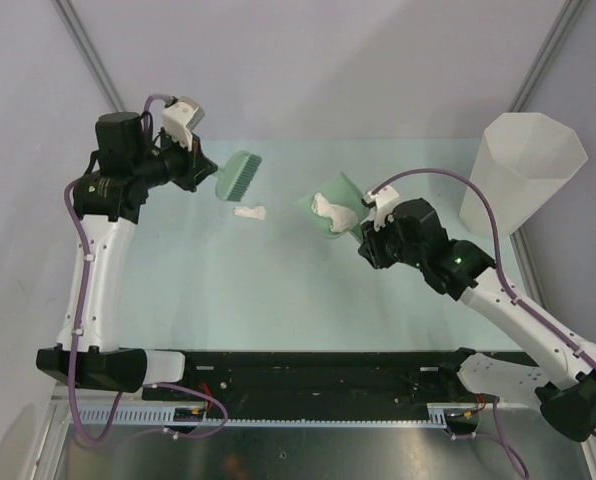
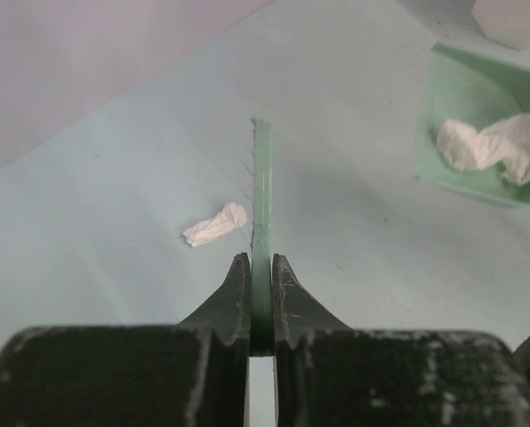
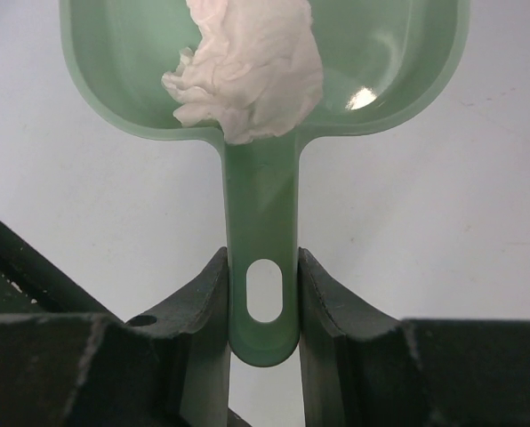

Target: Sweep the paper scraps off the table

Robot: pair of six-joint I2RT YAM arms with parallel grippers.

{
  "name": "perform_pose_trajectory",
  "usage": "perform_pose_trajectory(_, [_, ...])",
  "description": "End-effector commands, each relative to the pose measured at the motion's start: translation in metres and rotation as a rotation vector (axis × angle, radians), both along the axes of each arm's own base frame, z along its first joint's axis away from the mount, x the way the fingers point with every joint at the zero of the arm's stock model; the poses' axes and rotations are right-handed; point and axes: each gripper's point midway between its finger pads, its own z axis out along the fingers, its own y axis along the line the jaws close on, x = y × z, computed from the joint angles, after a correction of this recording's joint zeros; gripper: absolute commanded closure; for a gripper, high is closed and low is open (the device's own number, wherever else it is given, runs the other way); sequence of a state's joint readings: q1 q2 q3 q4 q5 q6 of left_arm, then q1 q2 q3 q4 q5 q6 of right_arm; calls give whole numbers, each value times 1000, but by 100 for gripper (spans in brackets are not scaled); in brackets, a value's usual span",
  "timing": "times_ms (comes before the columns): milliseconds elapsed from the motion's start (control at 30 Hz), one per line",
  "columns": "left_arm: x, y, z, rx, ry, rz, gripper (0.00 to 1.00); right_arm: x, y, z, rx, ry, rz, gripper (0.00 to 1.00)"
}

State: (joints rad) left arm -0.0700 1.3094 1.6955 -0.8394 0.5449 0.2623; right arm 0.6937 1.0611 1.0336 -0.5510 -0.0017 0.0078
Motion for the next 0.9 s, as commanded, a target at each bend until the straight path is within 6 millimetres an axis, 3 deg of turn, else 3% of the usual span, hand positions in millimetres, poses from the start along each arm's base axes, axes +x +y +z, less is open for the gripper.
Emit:
perform_pose_trajectory(0, [-1, 0, -4, -1, -1, 0, 100, 18, -19, 59, 55, -109, -122, 100])
perform_pose_trajectory(33, [-1, 0, -8, 3, 6, -2, 100, 19, -30, 55, 11, -85, -159, 100])
perform_pose_trajectory(67, [-2, 0, -10, 3, 12, -3, 100, 30, -49, 78, 6, -126, -242, 100])
perform_pose_trajectory(167, [-3, -1, -21, -2, 44, -10, 100, 40, -90, 87, -64, -92, -360, 100])
perform_pose_trajectory(200, [-4, -2, -25, -5, 53, -16, 100, 50, -121, 106, -53, -112, -465, 100])
perform_pose_trajectory(267, [-4, -3, -28, -8, 63, -17, 100, 54, -159, 113, -146, -114, -550, 100])
perform_pose_trajectory(300, [-5, -3, -30, -9, 68, -17, 100, 57, -187, 129, -169, -147, -637, 100])
perform_pose_trajectory(467, [-7, -2, -34, -4, 76, -13, 100, 50, -276, 164, -404, -289, -843, 100])
perform_pose_trajectory(600, [-7, -1, -37, 1, 80, -13, 100, 50, -321, 181, -712, -373, -915, 100])
perform_pose_trajectory(633, [-7, -2, -39, 1, 83, -15, 100, 37, -348, 186, -848, -335, -1002, 100])
perform_pose_trajectory(700, [-6, -3, -40, 0, 88, -21, 100, 41, -371, 193, -958, -320, -1077, 100])
perform_pose_trajectory(767, [-7, -3, -41, -2, 92, -23, 100, 30, -397, 208, -1097, -301, -1136, 100])
perform_pose_trajectory(800, [-6, -3, -43, -2, 97, -23, 100, 33, -401, 223, -1107, -360, -1171, 100])
perform_pose_trajectory(867, [-7, -3, -43, -4, 97, -26, 100, 39, -402, 234, -1232, -367, -1074, 100])
